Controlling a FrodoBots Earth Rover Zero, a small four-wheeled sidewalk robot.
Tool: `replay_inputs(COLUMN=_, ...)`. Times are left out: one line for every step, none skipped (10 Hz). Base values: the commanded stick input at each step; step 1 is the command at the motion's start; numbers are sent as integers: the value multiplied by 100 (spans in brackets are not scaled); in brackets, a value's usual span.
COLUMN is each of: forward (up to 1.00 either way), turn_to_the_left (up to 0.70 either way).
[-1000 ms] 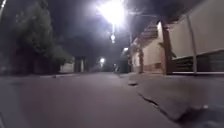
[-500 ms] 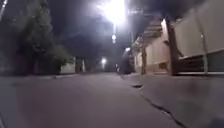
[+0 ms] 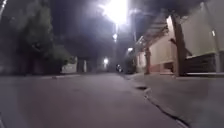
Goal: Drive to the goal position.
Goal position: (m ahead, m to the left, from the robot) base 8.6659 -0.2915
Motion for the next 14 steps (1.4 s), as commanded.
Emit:
replay_inputs(forward=70, turn_to_the_left=0)
replay_inputs(forward=70, turn_to_the_left=0)
replay_inputs(forward=70, turn_to_the_left=0)
replay_inputs(forward=70, turn_to_the_left=0)
replay_inputs(forward=70, turn_to_the_left=0)
replay_inputs(forward=70, turn_to_the_left=0)
replay_inputs(forward=70, turn_to_the_left=0)
replay_inputs(forward=70, turn_to_the_left=0)
replay_inputs(forward=70, turn_to_the_left=0)
replay_inputs(forward=70, turn_to_the_left=0)
replay_inputs(forward=70, turn_to_the_left=0)
replay_inputs(forward=70, turn_to_the_left=0)
replay_inputs(forward=70, turn_to_the_left=0)
replay_inputs(forward=70, turn_to_the_left=0)
